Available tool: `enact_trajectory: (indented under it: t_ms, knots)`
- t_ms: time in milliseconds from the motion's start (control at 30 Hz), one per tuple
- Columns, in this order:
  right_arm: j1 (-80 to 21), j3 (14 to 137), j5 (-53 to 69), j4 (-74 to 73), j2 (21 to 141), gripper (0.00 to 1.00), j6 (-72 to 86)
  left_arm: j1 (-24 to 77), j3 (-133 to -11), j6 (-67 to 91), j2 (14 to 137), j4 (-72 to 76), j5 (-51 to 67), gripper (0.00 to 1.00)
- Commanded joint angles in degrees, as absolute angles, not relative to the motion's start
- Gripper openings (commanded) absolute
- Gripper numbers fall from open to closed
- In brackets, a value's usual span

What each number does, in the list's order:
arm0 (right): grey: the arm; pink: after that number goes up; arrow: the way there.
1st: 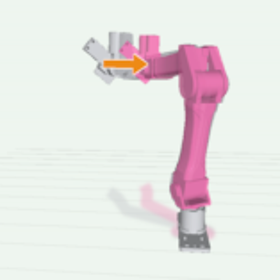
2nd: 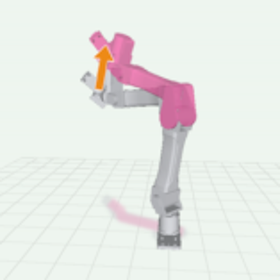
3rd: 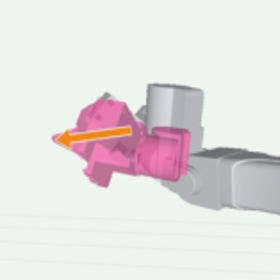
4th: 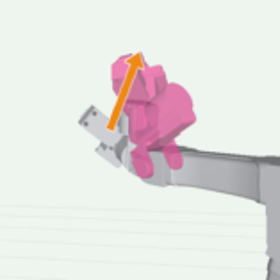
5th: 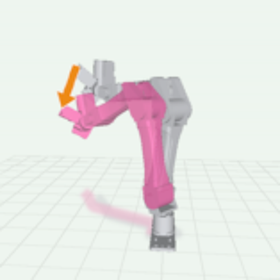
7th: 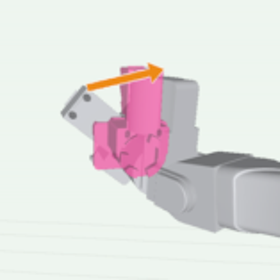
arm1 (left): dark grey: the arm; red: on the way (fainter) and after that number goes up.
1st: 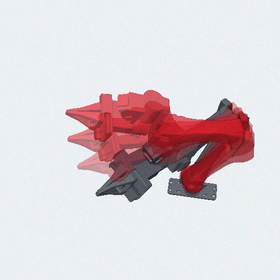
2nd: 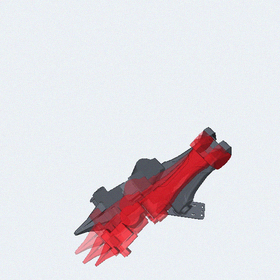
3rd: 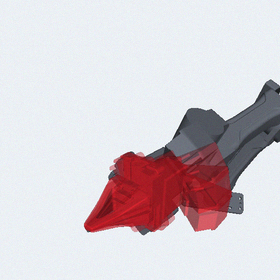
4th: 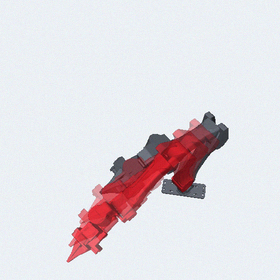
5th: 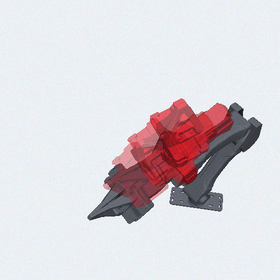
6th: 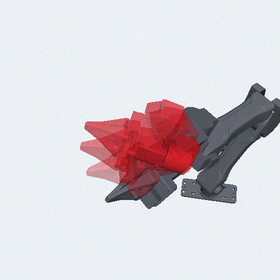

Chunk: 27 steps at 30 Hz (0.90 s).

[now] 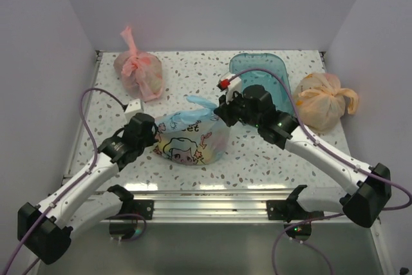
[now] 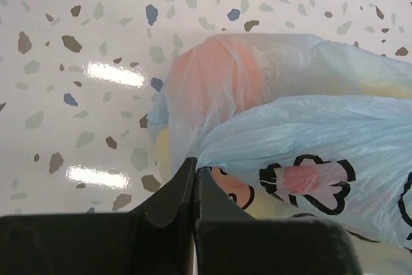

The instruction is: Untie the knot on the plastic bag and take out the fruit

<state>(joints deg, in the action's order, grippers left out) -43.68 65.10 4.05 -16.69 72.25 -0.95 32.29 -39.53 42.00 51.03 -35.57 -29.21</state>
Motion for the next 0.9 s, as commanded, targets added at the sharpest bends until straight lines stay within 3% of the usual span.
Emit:
enact_trajectory:
  t_ms: [0, 67, 133, 200, 233, 333, 567, 867]
  knots:
    - [-41.2, 58.9, 1.6, -2.8, 67.3, 0.00, 10.3, 28.3, -40.2, 38.2, 51.9, -37.0, -29.2, 0.00]
    - [-41.2, 55.9, 3.6, -0.8, 66.7, 0.00, 12.2, 28.3, -41.0, 36.9, 50.9, -36.0, -27.4, 0.00]
    - [-41.2, 54.1, 4.7, -0.3, 66.8, 0.00, 13.0, 28.3, -42.0, 35.1, 49.3, -34.5, -23.7, 0.12]
    - [-41.2, 53.4, 6.0, 0.7, 67.4, 0.00, 13.2, 28.3, -43.5, 33.1, 46.7, -32.8, -21.2, 0.50]
    - [-41.3, 53.3, 6.3, 0.5, 67.4, 0.00, 13.1, 28.3, -44.1, 31.3, 46.0, -31.7, -20.6, 0.76]
    - [-41.2, 52.4, 7.2, 0.5, 66.9, 0.00, 12.9, 28.3, -46.8, 26.6, 45.3, -29.2, -15.6, 0.95]
    - [-41.4, 52.8, 9.2, -1.5, 67.0, 0.00, 11.5, 28.4, -54.0, 11.1, 52.9, -27.6, -0.7, 1.00]
    - [-41.3, 53.7, 10.3, -3.5, 66.6, 0.00, 9.7, 28.5, -56.2, 3.3, 59.0, -23.1, 14.8, 0.97]
